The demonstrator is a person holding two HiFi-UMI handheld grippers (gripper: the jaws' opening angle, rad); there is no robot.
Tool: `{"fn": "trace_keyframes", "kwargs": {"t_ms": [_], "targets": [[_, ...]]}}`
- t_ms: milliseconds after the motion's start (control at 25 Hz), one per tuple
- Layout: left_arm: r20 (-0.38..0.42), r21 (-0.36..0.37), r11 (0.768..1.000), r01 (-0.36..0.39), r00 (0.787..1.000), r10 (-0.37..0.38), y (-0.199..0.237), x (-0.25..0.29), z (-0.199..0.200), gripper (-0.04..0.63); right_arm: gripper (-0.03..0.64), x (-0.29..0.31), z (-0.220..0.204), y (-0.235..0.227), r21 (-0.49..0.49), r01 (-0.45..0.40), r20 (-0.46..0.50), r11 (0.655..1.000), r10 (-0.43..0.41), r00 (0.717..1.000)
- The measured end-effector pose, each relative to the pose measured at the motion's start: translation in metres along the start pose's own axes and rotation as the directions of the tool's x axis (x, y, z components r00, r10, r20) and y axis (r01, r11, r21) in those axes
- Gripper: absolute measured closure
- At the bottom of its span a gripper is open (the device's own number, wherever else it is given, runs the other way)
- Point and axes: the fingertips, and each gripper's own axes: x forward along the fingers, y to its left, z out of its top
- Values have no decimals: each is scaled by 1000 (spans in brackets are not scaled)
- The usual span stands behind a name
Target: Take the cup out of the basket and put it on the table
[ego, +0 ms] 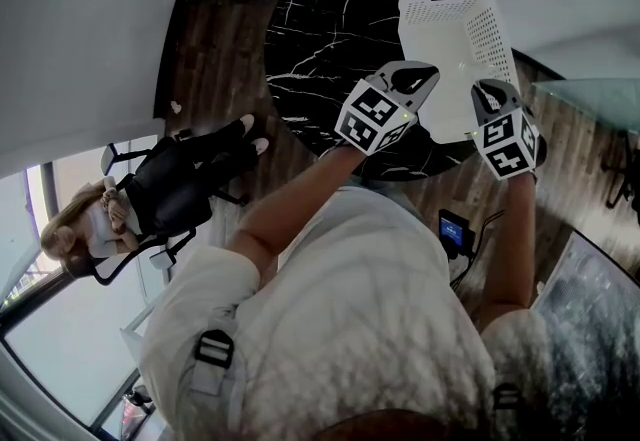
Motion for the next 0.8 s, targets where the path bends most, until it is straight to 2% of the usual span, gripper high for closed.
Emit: {"fn": "trace_keyframes", "kwargs": {"t_ms": [240,800], "targets": [[-6,18,1000,-13,1000,13,2,-8,-3,589,591,-4,8,6,-18,-6,9,1000,6,1000],[10,0,996,-84,996,84,17,-48,-8,589,591,-7,49,31,-76,-41,59,996,46,997]]}}
